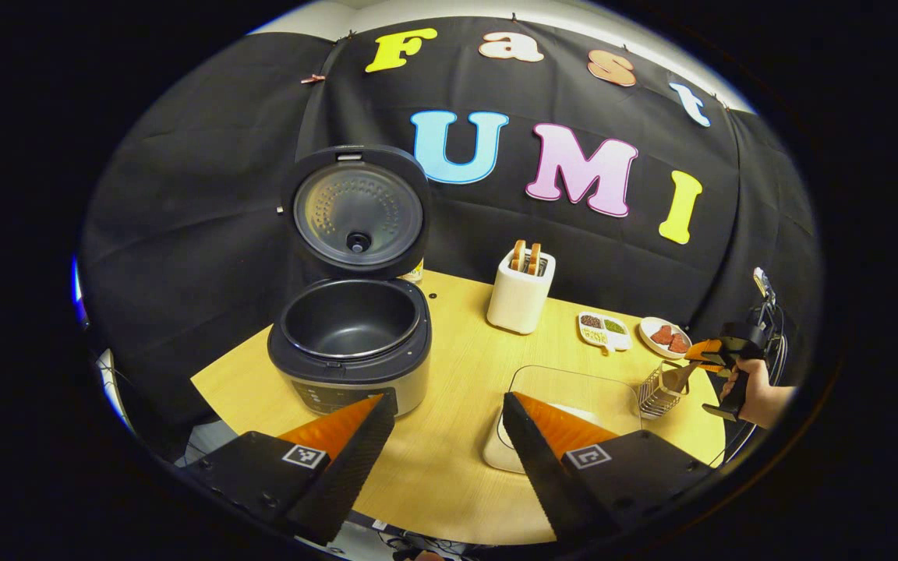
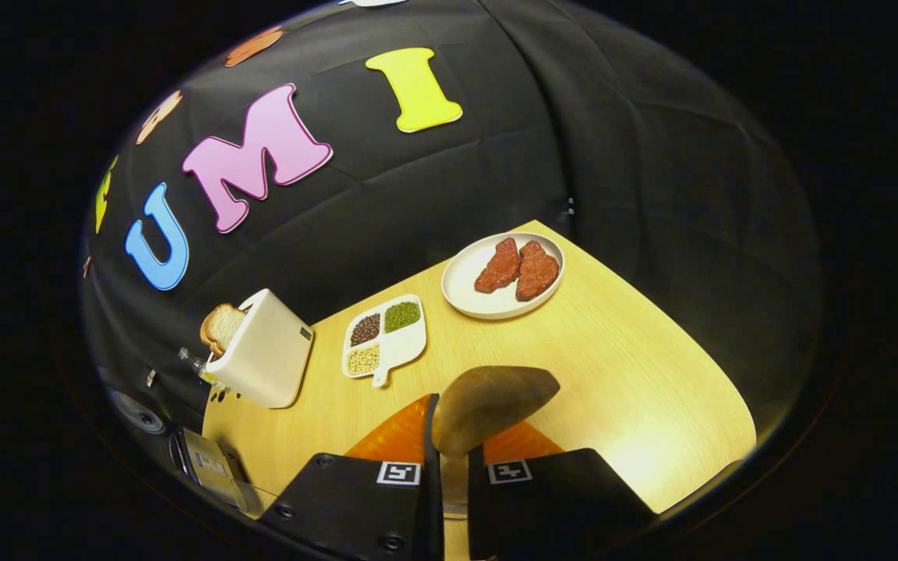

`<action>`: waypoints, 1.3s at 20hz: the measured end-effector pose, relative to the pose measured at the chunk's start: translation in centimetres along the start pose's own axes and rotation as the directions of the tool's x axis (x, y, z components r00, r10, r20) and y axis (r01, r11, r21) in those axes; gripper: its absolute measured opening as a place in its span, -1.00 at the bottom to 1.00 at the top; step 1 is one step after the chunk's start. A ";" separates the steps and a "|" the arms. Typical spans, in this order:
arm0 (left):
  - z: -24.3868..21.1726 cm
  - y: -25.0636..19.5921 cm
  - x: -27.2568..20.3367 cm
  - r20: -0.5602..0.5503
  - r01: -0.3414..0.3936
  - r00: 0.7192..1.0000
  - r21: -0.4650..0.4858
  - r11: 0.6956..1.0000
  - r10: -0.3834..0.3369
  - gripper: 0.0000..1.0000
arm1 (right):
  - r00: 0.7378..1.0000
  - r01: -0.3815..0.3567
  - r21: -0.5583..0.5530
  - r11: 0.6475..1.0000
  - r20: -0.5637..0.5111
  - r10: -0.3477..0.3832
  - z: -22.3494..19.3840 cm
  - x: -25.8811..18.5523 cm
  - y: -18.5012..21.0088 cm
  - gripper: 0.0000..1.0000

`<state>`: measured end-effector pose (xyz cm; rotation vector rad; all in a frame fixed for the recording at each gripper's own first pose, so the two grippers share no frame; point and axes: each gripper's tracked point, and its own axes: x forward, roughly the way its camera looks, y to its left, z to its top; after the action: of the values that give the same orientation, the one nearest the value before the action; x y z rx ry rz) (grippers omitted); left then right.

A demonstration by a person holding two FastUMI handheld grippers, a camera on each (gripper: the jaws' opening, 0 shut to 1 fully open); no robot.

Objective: Close the left gripper, press the button to open the rice cooker; take a wooden spoon from the chopstick holder with the right hand, scoop a spoonful of rice and pour it into the rice cooker, then put the wooden spoon back into the chopstick holder.

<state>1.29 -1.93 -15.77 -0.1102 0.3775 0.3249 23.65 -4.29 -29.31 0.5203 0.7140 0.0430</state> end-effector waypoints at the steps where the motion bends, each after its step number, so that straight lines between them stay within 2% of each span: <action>1: 0.1 0.5 -0.1 0.005 0.009 1.000 -0.003 1.000 -0.009 0.91 | 1.000 0.000 -0.016 1.000 0.026 0.001 0.6 -0.9 0.4 -0.67; 5: 0.8 3.2 -0.3 0.030 0.044 0.999 -0.013 0.999 -0.043 0.91 | 0.994 0.006 -0.044 0.999 0.106 -0.002 3.2 -4.4 2.4 -0.67; 11: 2.1 6.9 -0.3 0.082 0.114 0.989 0.082 0.990 -0.121 0.91 | 0.984 0.008 -0.140 0.990 0.179 0.017 3.4 -10.3 7.1 -0.67; 14: 2.4 8.1 -0.1 0.087 0.168 0.981 0.079 0.983 -0.175 0.92 | 0.983 -0.026 -0.187 0.982 0.174 0.060 1.5 -12.4 10.8 -0.67; 18: 2.3 9.8 0.5 0.081 0.202 0.974 0.095 0.975 -0.210 0.92 | 0.984 -0.077 -0.204 0.976 0.142 0.107 -2.1 -13.5 15.0 -0.67; 24: 1.2 11.5 0.5 0.047 0.244 0.967 0.110 0.964 -0.250 0.92 | 0.990 -0.096 -0.304 0.948 0.074 0.124 -9.3 -12.6 17.2 -0.67; 25: 1.1 11.8 0.5 0.041 0.250 0.966 0.112 0.962 -0.256 0.86 | 0.990 -0.098 -0.325 0.941 0.064 0.126 -10.5 -12.3 17.4 -0.67; 26: 0.9 12.0 0.4 0.036 0.252 0.966 0.116 0.961 -0.258 0.92 | 0.991 -0.099 -0.348 0.932 0.053 0.125 -11.8 -11.9 17.4 -0.67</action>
<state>-1.96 9.62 -15.60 -0.0408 0.3260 0.0511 9.49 13.56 -21.27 0.2237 0.5866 0.2509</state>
